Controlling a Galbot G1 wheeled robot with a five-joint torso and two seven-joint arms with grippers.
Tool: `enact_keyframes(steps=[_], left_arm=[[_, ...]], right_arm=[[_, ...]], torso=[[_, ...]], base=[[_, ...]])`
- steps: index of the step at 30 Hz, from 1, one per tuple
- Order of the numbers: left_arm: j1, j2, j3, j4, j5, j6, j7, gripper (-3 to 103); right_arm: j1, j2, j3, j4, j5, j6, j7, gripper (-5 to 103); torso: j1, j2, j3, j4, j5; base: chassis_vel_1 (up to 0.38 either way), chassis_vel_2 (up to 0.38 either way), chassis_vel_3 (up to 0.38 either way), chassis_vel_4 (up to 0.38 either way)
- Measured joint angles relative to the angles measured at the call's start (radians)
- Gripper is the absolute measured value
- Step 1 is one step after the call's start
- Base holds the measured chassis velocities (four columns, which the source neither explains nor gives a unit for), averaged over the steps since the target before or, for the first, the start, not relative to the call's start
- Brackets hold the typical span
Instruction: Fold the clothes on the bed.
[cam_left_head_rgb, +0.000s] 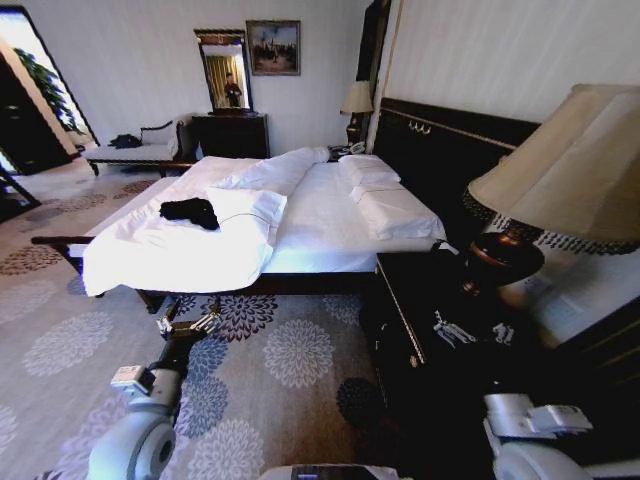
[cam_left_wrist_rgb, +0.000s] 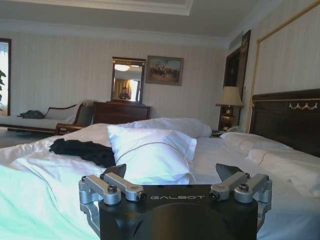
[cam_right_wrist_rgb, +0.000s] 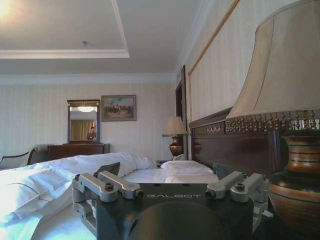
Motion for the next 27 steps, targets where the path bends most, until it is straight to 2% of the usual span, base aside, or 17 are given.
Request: enact_keyframes(steps=[7,16,27], left_arm=[[-0.008,0.028,0.000,0.003,-0.036,0.013,-0.008,100],[0.031,0.020,0.008,-0.071,-0.037,0.030,-0.019,100],[0.061,0.014,0.008,-0.087,-0.016,0.030,-0.020,100]], right_arm=[[-0.005,0.014,0.001,-0.010,-0.043,0.004,0.001,100],[0.004,-0.010,0.006,-0.032,-0.076,-0.001,0.007,100],[0.020,-0.031,-0.007,-0.055,-0.073,-0.018,0.017,100]], torso=[[0.000,0.000,0.000,0.0000,0.0003],[0.000,0.000,0.000,0.0000,0.0003],[0.000,0.000,0.000,0.0000,0.0001]], base=[[0.000,0.000,0.000,0.000],[0.000,0.000,0.000,0.000],[0.000,0.000,0.000,0.000]])
